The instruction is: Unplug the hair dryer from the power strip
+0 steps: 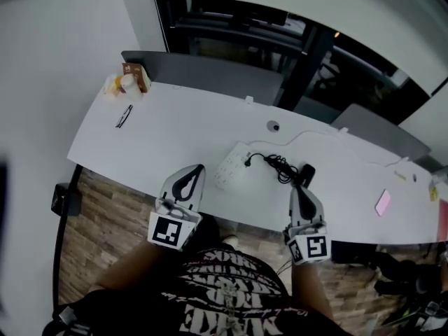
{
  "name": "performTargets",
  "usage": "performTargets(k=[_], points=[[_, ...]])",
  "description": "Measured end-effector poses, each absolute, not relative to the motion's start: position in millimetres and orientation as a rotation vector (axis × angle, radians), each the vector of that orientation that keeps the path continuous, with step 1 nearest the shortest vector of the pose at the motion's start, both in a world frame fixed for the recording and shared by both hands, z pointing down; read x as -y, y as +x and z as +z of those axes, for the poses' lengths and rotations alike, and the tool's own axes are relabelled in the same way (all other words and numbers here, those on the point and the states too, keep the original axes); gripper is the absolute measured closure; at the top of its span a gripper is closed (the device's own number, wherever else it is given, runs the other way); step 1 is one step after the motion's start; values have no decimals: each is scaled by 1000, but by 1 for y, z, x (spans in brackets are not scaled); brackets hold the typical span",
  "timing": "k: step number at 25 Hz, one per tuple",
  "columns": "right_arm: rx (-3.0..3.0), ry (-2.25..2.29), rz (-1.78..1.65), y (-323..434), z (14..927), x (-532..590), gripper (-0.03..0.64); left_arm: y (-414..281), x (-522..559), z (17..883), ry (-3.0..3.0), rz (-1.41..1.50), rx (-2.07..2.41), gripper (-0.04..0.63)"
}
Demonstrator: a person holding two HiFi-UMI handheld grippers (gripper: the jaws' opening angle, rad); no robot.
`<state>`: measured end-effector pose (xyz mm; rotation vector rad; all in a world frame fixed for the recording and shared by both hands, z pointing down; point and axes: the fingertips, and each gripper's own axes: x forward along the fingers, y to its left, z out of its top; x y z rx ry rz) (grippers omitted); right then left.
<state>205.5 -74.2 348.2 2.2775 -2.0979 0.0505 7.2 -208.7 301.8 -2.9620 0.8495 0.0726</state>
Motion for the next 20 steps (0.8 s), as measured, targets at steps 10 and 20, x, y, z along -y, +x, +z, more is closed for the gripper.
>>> performTargets(k=[10, 20], points=[[2134, 2264, 113, 192, 356, 85, 583, -11, 204, 319, -2970, -4, -883, 570], [2091, 2334, 173, 195, 355, 91, 583, 20, 218, 324, -3013, -29, -721, 569]])
